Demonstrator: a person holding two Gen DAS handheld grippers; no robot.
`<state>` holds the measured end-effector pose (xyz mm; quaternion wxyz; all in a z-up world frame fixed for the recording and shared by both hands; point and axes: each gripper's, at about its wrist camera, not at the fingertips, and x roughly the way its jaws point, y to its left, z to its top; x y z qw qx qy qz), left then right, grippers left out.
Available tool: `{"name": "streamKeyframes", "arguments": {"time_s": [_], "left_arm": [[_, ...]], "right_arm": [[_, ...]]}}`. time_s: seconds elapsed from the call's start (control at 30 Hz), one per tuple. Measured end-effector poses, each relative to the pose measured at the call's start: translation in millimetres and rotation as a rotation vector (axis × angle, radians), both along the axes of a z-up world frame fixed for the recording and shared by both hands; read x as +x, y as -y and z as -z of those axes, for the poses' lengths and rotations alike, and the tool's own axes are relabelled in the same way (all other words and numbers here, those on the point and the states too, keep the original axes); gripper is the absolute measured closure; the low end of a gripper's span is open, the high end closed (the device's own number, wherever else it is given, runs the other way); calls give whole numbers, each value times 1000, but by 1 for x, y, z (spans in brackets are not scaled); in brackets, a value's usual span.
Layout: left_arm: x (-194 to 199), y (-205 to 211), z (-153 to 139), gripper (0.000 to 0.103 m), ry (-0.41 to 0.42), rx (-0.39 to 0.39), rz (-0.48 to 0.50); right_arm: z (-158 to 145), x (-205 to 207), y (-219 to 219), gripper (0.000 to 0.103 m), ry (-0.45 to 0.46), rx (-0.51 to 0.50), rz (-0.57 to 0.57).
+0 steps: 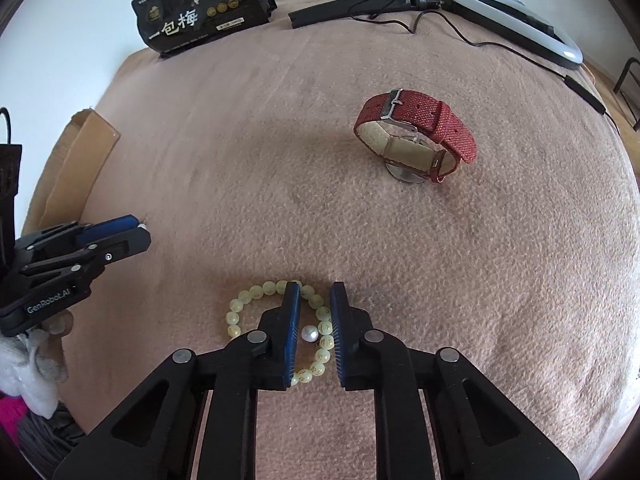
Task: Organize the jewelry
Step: 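Close the left gripper on the loose white pearl while the right gripper grasps the cream bead bracelet, then lift the pearl and cream bracelet and carry both over the cardboard box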
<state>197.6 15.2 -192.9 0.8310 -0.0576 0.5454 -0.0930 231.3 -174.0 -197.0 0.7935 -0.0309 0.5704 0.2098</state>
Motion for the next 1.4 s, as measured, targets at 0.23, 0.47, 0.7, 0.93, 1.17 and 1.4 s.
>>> {"name": "streamKeyframes", "arguments": {"time_s": [0.23, 0.47, 0.7, 0.93, 1.17, 1.4], "left_arm": [[-5, 12, 2, 96, 33, 52, 44], [-10, 13, -3, 97, 51, 58, 56], [-18, 10, -20, 97, 90, 39, 61], [-25, 2, -39, 97, 129, 17, 52], [-32, -15, -60, 97, 171, -21, 10], [-41, -41, -80, 97, 220, -33, -35]], "right_arm": [[0, -3, -10, 95, 23, -14, -9], [-9, -6, -17, 97, 67, -20, -20], [-28, -14, -11, 97, 105, 12, -27], [-46, -26, -15, 97, 147, 34, -36], [-66, -35, -19, 97, 205, 45, -26], [-92, -41, -30, 97, 268, 79, -20]]}}
